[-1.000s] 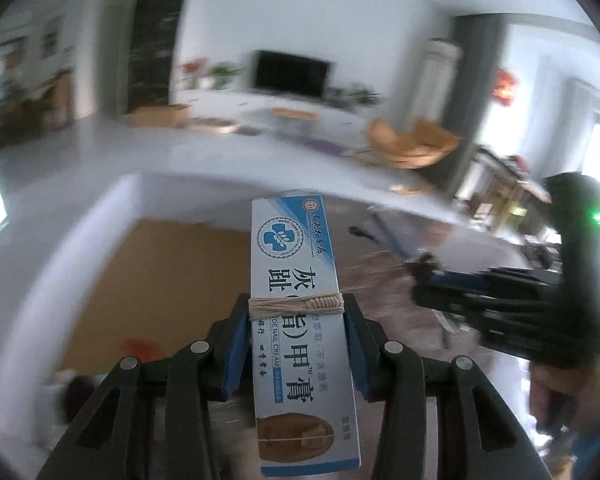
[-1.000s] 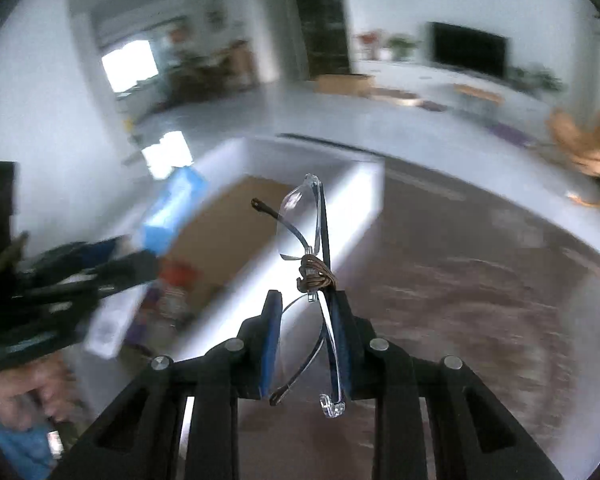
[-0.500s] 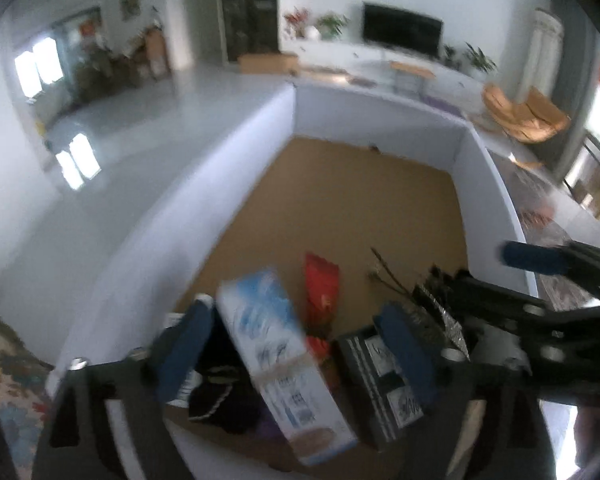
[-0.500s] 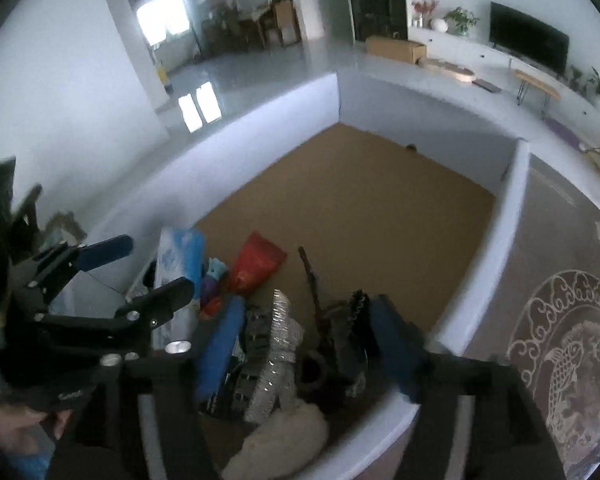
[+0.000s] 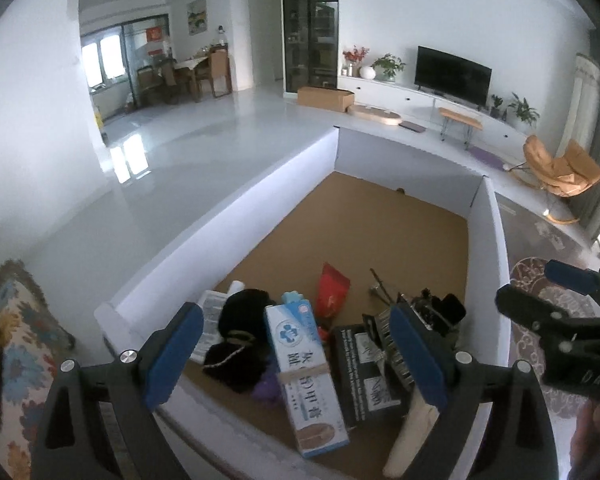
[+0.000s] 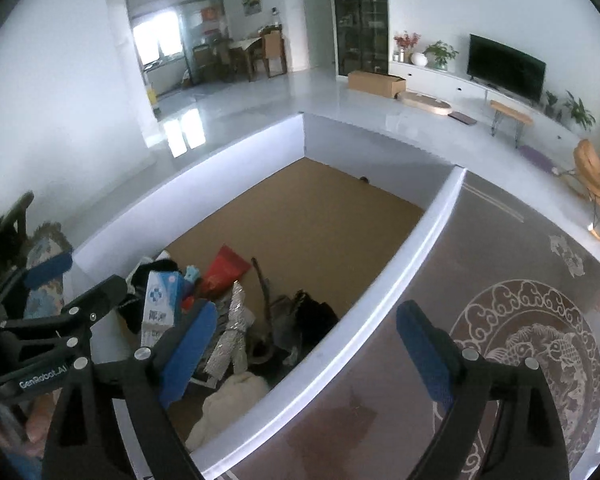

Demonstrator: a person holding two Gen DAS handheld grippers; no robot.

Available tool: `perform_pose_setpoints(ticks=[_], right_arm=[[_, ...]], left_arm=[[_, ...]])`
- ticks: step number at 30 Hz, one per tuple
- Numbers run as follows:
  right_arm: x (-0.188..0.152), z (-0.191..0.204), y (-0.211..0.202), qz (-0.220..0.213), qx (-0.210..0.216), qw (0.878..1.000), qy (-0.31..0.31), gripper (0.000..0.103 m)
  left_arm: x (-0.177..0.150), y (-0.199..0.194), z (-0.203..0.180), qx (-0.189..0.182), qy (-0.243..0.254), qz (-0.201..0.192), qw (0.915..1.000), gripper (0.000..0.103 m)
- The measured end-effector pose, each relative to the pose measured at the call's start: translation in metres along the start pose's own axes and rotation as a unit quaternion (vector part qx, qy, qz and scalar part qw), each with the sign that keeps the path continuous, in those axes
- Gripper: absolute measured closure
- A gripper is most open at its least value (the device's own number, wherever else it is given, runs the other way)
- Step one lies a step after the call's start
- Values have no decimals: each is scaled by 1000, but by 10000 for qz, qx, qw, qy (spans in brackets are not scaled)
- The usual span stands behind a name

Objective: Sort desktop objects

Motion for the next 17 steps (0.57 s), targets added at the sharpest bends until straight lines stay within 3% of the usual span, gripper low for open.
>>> perform_pose_setpoints(ticks=[8, 13, 17], right_arm=[[2, 25, 17, 39, 20, 9990, -437, 11], [0, 24, 21, 47, -46, 9990, -436, 11], [0, 24, 21, 72, -10, 9992, -392, 11]], left_arm=[[2, -8, 15, 124, -126, -166, 9997, 8], [-3, -2, 19, 103, -152, -46, 9998, 6], [-4, -6, 18, 76, -168, -197, 9996, 6]])
Point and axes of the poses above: each gripper's, at about its wrist camera, not at the fingertips, and y roughly the way its jaws point, z to its left, x to its top, the point moved 10 cm from there along y, roughly the way its jaws point, and after that the axes turned 1 degree about y, right-handed, at the moved point
